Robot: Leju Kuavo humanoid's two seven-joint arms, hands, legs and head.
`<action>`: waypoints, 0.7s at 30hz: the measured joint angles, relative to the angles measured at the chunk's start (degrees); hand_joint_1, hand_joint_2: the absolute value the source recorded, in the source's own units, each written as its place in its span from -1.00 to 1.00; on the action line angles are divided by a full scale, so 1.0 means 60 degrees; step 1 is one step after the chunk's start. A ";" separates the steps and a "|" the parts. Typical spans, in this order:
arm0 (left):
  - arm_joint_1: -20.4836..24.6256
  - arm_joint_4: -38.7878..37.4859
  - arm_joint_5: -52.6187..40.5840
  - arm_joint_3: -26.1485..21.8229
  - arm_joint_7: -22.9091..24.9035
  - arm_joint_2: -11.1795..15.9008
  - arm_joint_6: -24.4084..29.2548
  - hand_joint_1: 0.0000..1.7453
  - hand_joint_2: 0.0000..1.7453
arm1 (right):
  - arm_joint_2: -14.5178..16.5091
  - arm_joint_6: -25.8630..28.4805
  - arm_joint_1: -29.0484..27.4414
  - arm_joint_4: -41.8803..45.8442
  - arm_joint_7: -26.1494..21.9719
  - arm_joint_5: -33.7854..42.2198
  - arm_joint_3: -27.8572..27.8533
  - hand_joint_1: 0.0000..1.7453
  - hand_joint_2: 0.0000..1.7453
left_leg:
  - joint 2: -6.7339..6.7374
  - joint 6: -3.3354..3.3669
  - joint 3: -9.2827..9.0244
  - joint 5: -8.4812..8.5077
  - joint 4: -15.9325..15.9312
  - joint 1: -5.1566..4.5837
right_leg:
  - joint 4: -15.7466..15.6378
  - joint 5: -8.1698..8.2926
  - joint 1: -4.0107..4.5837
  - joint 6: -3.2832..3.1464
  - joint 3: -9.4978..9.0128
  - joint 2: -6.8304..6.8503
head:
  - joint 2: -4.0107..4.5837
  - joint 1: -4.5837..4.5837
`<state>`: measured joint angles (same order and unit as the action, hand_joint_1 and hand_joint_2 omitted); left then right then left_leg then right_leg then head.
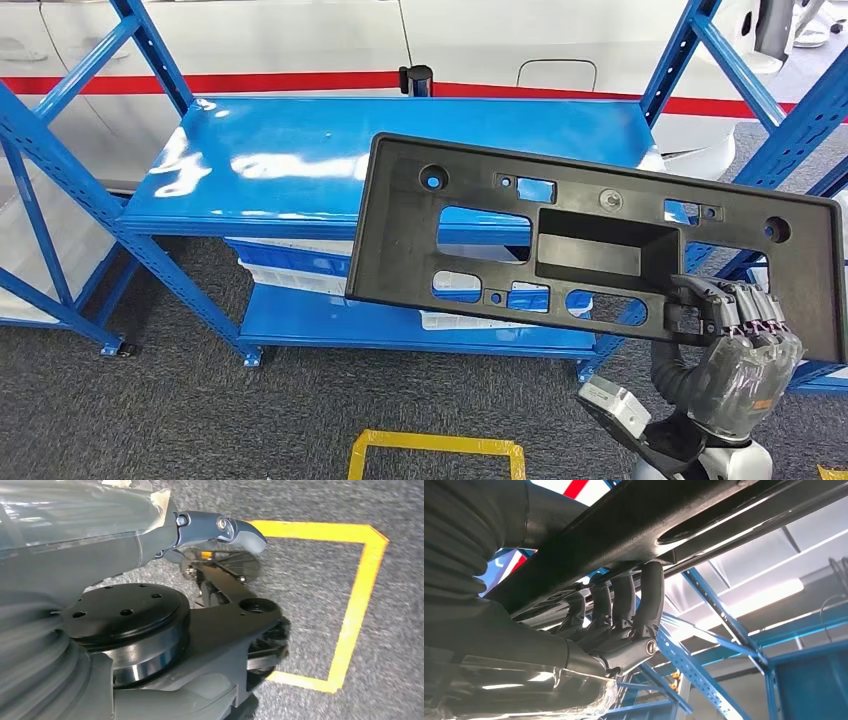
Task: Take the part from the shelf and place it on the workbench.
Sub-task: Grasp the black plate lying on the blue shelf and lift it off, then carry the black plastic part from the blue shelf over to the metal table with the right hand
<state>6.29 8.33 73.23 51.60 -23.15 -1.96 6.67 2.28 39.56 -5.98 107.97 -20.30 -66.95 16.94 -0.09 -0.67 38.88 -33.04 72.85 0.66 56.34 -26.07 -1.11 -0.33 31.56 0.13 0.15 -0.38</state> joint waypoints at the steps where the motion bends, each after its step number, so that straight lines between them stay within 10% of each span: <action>1: -0.0001 0.0000 0.0008 0.0000 0.0001 0.0007 -0.0002 -1.00 1.00 | 0.0003 0.0000 -0.0112 0.0043 -0.0033 -0.0056 -0.0009 1.00 1.00 | -0.0001 0.0020 -0.0375 0.0235 -0.0397 0.0003 | 0.0014 0.0063 0.0004 0.0033 0.0090 0.0000 | 0.0000 0.0000; 5: 0.0002 0.0000 0.0091 0.0000 -0.0015 0.0064 -0.0007 -1.00 1.00 | 0.0024 0.0003 -0.0496 0.0233 -0.0184 -0.0200 -0.0035 1.00 1.00 | -0.0033 0.0227 -0.1993 0.0598 -0.2754 -0.0068 | 0.0049 0.0278 0.0035 0.0219 0.0258 0.0009 | 0.0000 -0.0002; 9: -0.0039 0.0000 0.0245 -0.0001 -0.0115 0.0082 -0.0018 -1.00 1.00 | -0.0017 0.0004 -0.0686 0.0269 -0.0222 0.0165 -0.0035 1.00 1.00 | 0.0030 0.0543 -0.1828 0.0871 -0.3000 -0.0101 | 0.0208 0.0242 0.0054 0.0419 0.0478 0.0002 | 0.0000 -0.0012; 14: -0.0081 -0.0001 0.0327 -0.0004 -0.0182 0.0098 -0.0056 -1.00 1.00 | -0.0180 0.0002 -0.0772 0.0247 -0.0203 0.0414 -0.0025 1.00 1.00 | 0.0121 0.0682 -0.1220 0.1403 -0.3036 -0.0093 | 0.2727 -0.1271 0.0008 0.0373 0.1258 -0.0010 | 0.0000 0.0029; 16: -0.0090 0.0000 0.0380 -0.0007 -0.0184 0.0098 -0.0057 -1.00 1.00 | -0.0235 0.0002 -0.0793 0.0224 -0.0177 0.0548 -0.0023 1.00 1.00 | 0.0133 0.0629 -0.0975 0.1587 -0.3019 -0.0087 | 0.2519 -0.1045 -0.0025 0.0574 0.0805 -0.0008 | 0.0000 0.0032; 18: -0.0092 -0.0001 0.0449 -0.0018 -0.0188 0.0101 -0.0055 -1.00 1.00 | -0.0282 0.0000 -0.0801 0.0215 -0.0156 0.0759 -0.0014 1.00 1.00 | 0.0126 0.0542 -0.0764 0.1733 -0.2945 -0.0092 | 0.1168 -0.0733 -0.0072 0.0707 -0.0216 -0.0008 | 0.0000 0.0037; 21: -0.0098 -0.0003 0.0571 -0.0048 -0.0219 0.0111 -0.0012 -1.00 1.00 | -0.0339 -0.0039 -0.0886 0.0207 -0.0205 0.1144 0.0019 1.00 1.00 | 0.0105 0.0366 -0.0535 0.1907 -0.2772 -0.0125 | -0.0158 -0.0797 -0.0026 0.0574 -0.0993 -0.0056 | 0.0000 0.0017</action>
<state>5.70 8.31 76.66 51.31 -24.46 -1.30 6.60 0.25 39.33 -11.30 109.21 -21.53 -60.09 17.05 0.55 1.52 35.67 -21.60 56.22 -0.08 55.40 -30.85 -1.27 3.11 25.60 -0.21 0.15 -0.27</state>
